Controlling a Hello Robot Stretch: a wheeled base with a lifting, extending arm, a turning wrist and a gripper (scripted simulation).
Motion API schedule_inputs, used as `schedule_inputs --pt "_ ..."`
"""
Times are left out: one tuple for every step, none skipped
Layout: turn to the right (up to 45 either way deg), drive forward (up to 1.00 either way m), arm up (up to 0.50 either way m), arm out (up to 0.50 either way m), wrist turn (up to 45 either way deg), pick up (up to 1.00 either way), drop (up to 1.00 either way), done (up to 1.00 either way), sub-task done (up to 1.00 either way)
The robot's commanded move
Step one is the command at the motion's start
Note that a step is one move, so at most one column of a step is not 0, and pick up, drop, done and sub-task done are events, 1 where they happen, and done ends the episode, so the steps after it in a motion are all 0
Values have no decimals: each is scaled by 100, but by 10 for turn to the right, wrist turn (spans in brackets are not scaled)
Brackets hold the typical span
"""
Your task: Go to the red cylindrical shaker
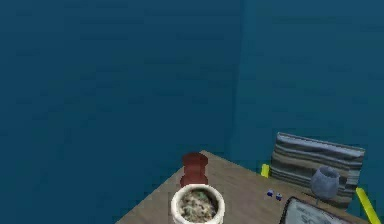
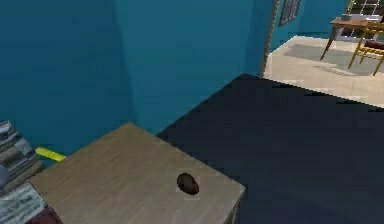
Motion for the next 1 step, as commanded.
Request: schedule_inputs --pt "0 0 0 0 0 0 0 100 0"
